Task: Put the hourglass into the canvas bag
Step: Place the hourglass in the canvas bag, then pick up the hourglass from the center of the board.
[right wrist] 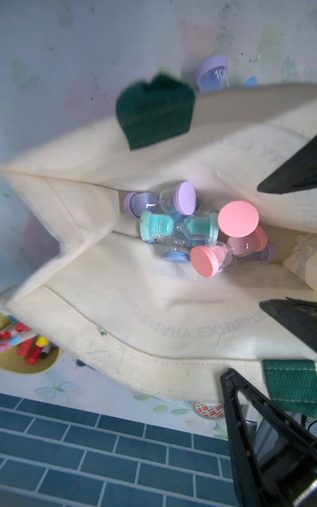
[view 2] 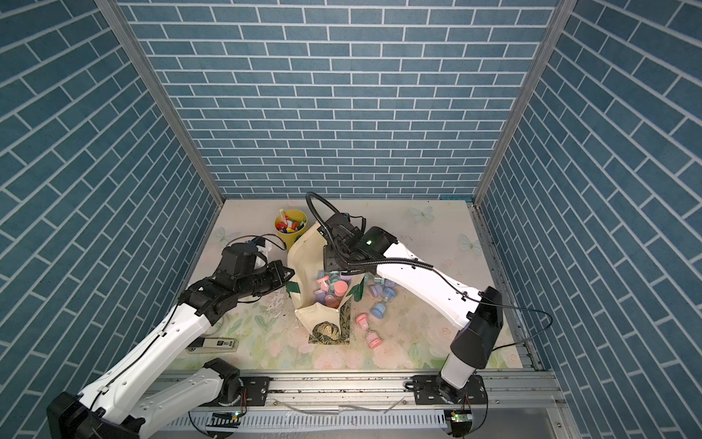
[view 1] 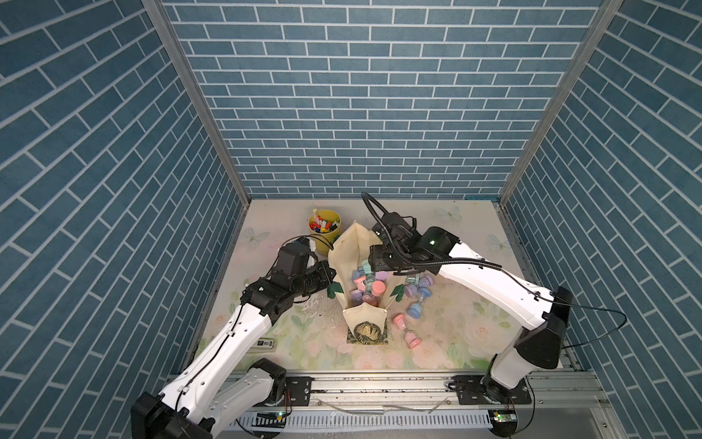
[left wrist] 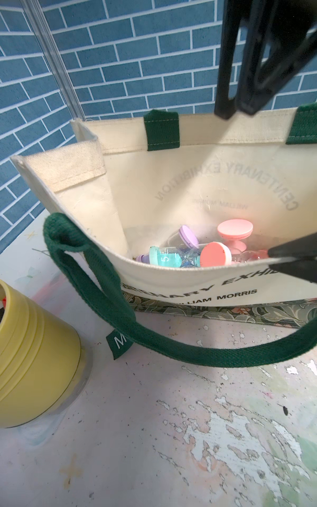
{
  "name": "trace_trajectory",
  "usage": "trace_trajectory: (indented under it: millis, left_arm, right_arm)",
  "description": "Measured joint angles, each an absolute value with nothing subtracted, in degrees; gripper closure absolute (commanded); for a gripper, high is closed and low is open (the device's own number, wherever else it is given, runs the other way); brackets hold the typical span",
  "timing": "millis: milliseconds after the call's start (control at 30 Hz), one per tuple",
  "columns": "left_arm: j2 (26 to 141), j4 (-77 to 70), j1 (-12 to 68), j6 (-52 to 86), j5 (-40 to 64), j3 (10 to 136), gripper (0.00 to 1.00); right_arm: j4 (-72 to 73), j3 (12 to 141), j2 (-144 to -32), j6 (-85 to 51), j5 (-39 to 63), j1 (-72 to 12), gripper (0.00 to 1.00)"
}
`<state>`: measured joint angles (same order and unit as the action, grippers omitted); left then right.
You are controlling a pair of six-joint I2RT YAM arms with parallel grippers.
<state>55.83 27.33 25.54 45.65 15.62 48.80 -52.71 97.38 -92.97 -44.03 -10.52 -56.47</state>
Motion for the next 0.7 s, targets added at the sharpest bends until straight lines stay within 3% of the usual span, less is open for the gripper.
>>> trace_trajectory:
  millis: [167,333,600,700]
  left_arm:
    - [55.81,27.16,25.54,45.52,15.40,48.80,0.79]
    - [55.83,27.05,25.54,45.32,14.79,48.82,0.67]
    - [56.42,27.05,25.54,45.36,14.59,48.82,0.65]
    - [56.64,27.05,25.54,45.47,14.61,48.82,0.69]
  right_arm:
    - [-53.19,89.71,-84.79,-44.60,-13.72,-53.41,0.43]
    - [-53.41,78.39,-78.08,-46.92,-14.06,-48.21,0.43]
    - [-51.94,63.42,-75.83,-51.46,-11.00,-44.58,0.44]
    - [-50.26,59.81,-75.94,-53.10,-9.08,-44.31,0.44]
